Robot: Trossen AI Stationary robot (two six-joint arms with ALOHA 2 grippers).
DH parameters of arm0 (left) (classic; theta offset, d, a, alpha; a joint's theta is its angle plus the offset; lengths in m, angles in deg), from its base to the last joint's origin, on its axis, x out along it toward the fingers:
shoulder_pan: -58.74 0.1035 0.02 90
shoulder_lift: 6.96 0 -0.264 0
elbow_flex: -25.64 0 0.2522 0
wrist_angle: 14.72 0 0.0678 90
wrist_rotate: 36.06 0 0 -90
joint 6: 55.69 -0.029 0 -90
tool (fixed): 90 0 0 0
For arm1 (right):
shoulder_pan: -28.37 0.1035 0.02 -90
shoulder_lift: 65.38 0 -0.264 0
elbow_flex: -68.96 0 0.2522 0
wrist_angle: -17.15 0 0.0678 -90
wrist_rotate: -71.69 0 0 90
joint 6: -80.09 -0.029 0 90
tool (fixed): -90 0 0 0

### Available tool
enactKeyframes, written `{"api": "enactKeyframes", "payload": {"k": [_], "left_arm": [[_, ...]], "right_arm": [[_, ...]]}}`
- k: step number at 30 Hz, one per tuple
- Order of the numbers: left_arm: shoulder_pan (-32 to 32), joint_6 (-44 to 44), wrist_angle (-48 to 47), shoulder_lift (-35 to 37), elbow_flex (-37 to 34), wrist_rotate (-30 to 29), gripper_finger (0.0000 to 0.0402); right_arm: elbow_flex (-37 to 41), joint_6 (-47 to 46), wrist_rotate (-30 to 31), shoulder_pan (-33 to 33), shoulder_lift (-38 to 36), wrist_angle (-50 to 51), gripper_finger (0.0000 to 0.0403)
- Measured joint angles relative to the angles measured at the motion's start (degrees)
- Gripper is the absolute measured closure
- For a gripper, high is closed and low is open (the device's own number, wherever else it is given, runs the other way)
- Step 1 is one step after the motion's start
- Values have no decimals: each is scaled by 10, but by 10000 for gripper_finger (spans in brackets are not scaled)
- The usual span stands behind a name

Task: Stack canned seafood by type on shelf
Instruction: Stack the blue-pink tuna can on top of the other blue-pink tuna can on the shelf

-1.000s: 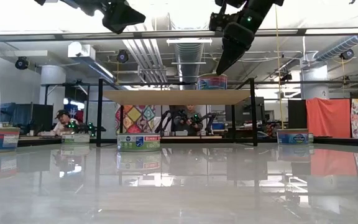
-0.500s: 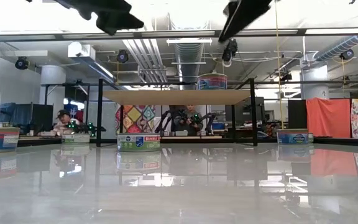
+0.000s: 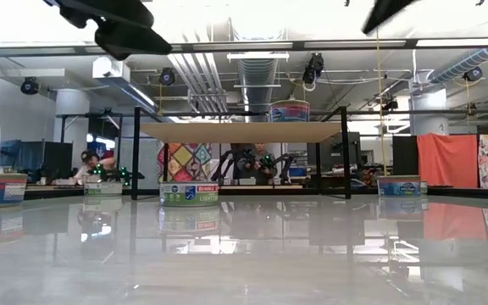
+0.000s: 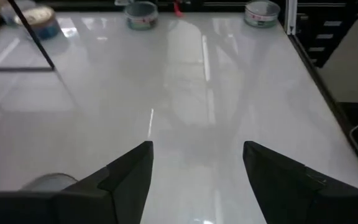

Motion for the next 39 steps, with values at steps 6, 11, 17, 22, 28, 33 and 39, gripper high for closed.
{"api": "enactKeyframes", "payload": {"k": [6,11,17,22,28,33,39], "left_arm": [[-22,9,1,-7,0,0,169],[-34,9,0,-16,-1,-1,169],[-49,8,-1,-25,-3,-4,169],[-60,-46,-2,-23,-3,-35,169],[-61,-56,-36,14,8,-34,169],[-61,-65,-51,35,8,-33,169],[-62,-71,-57,38,8,-40,169]], "right_arm": [[3,-111,-3,-67,-5,198,190],[39,-53,-5,-148,-11,213,203],[134,-17,1,-230,-66,194,247],[208,4,-42,-297,-131,110,311],[239,-10,-100,-418,-149,47,387],[254,-90,-98,-472,-164,36,390],[313,-178,-88,-510,-206,-22,391]]}}
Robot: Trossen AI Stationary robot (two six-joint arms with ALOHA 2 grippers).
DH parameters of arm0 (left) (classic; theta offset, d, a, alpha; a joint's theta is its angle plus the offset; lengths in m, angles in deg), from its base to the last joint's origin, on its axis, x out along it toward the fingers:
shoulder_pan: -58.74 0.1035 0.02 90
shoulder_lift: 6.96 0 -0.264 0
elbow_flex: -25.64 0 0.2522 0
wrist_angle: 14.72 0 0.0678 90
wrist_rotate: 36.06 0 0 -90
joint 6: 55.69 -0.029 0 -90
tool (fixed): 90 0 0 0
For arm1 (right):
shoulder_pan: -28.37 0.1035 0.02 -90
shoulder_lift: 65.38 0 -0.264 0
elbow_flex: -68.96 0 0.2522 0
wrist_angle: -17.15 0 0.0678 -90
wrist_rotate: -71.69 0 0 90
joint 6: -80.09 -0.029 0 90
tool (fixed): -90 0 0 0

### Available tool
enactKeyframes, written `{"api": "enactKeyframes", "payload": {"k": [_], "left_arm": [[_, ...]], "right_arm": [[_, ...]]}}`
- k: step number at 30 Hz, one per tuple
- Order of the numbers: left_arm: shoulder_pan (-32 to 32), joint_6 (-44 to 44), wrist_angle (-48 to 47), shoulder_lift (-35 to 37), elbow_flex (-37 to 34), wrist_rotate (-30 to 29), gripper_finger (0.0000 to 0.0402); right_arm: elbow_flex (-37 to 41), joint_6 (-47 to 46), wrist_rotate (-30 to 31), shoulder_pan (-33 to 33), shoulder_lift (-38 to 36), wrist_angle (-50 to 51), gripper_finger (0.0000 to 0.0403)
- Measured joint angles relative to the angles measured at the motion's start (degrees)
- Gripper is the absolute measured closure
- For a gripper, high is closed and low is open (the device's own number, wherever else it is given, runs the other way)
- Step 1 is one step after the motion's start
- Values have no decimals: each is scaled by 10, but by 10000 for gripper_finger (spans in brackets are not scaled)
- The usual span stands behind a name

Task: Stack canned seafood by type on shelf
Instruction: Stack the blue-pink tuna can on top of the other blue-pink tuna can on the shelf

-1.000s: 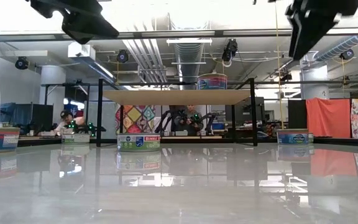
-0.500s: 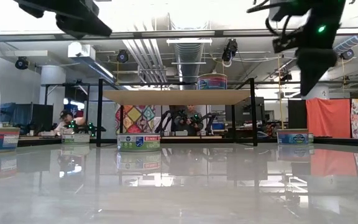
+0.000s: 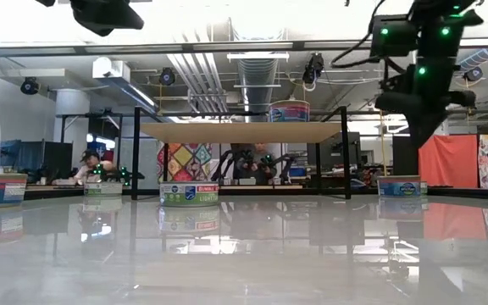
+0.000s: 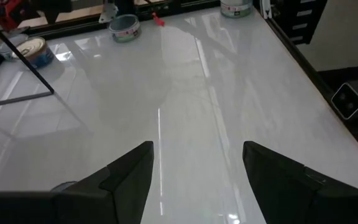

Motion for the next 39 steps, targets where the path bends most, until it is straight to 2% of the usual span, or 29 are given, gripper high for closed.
{"api": "enactKeyframes", "payload": {"k": [4,8,12,16,23,31,39], "left_arm": [[-1,-3,-9,0,-1,-1,169],[-1,-8,-10,0,-1,-1,169],[-1,-8,-9,0,-1,-6,169],[-1,-13,-9,0,-1,-6,169],[0,-27,-6,0,-1,-23,169],[-5,-27,-13,0,0,-27,169],[-5,-28,-19,12,0,-27,169]], "right_arm": [[43,-75,48,-7,-44,-47,391],[82,-117,89,-49,-62,-131,394],[117,-105,62,-118,-31,-249,394],[121,-91,57,-183,10,-265,394],[120,-4,11,-262,44,-339,394],[124,33,-28,-270,77,-292,394],[128,23,-78,-210,15,-159,394]]}}
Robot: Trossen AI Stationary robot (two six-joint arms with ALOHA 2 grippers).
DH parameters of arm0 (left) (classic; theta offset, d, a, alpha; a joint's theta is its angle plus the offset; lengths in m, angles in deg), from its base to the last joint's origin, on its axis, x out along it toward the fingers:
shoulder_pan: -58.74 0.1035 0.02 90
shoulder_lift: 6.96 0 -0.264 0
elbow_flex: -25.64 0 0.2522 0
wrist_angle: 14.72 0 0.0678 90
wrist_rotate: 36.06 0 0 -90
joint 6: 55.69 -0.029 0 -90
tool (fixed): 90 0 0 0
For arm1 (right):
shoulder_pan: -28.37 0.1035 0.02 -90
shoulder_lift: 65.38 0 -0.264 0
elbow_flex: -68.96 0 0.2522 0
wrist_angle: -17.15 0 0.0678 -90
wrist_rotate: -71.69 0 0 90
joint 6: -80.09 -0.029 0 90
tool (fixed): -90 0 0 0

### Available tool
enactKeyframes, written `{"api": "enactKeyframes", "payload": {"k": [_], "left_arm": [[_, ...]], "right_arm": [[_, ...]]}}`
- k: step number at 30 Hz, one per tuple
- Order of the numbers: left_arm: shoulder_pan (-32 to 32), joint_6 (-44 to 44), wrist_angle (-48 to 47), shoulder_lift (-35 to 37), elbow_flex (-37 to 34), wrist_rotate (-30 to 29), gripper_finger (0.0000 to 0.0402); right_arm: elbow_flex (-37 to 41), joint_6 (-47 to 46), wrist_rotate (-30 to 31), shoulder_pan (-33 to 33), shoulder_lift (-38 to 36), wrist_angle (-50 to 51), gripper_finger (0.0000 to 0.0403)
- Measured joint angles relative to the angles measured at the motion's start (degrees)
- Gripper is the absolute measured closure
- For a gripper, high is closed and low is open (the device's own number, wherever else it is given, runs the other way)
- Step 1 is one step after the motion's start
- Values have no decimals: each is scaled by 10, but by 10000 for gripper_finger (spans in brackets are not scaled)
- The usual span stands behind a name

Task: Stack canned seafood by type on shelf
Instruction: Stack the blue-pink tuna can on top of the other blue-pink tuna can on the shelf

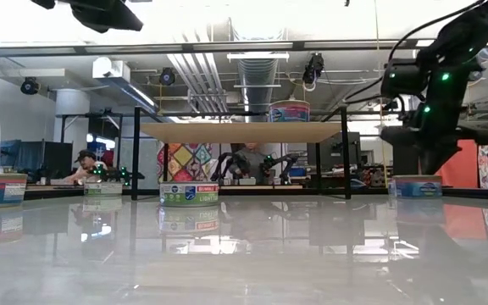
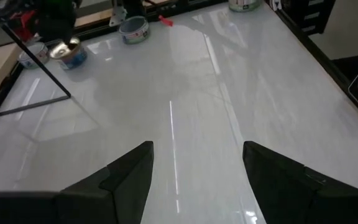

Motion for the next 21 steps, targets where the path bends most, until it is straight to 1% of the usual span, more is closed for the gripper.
{"api": "enactKeyframes", "payload": {"k": [4,8,10,16,19,21], "left_arm": [[0,-10,4,10,0,0,169],[0,-21,19,18,1,0,169],[0,-33,29,22,2,2,169],[0,-55,39,22,6,2,169],[1,-65,58,18,5,2,169],[2,-69,71,12,5,2,169]], "right_arm": [[2,-35,-27,74,-27,34,394],[8,-94,-27,172,-23,24,394],[9,-127,-23,227,-10,18,394],[7,-249,10,418,13,-18,394],[-1,-283,32,500,38,-56,394],[-11,-292,45,542,66,-96,394]]}}
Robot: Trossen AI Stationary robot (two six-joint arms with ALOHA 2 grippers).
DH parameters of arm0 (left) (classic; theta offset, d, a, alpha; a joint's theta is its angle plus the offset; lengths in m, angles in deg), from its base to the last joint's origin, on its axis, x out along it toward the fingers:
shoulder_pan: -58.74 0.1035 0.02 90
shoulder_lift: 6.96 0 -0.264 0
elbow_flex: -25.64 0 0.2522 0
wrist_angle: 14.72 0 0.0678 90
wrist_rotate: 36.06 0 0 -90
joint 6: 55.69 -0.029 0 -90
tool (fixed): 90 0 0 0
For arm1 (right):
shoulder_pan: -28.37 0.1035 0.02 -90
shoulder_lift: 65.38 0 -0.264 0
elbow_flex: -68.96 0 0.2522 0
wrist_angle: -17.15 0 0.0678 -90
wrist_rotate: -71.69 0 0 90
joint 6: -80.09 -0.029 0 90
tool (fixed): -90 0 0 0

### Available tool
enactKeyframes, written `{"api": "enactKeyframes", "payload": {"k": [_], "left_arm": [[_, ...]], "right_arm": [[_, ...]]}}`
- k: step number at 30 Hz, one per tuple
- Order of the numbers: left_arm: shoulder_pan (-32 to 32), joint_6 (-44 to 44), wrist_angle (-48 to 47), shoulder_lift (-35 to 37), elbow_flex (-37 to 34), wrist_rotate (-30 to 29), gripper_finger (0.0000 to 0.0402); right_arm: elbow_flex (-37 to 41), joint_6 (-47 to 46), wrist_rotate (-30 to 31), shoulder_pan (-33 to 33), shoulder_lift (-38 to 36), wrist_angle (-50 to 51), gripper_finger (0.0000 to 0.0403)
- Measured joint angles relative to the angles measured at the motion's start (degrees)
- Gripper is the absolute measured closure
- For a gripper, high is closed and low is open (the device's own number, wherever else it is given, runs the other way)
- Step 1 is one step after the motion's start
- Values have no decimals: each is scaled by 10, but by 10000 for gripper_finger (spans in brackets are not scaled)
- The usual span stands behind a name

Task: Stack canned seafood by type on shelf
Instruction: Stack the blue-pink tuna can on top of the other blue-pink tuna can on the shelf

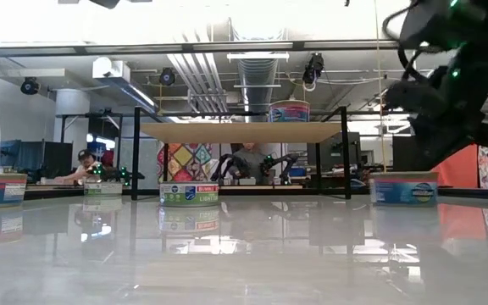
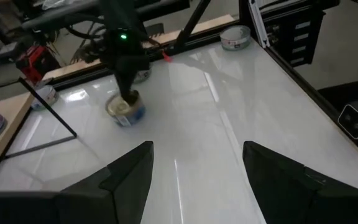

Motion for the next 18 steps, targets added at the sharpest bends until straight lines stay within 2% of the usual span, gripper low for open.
{"api": "enactKeyframes", "payload": {"k": [4,11,15,18], "left_arm": [[1,-7,24,-13,-1,-1,169],[2,-2,31,-30,-1,-17,169],[2,18,33,-38,-5,-25,169],[2,32,47,-41,-7,-38,169]], "right_arm": [[-46,4,20,50,88,-55,394],[-205,72,21,63,255,-64,394],[-298,137,46,63,311,-58,393],[-357,207,47,62,326,-55,384]]}}
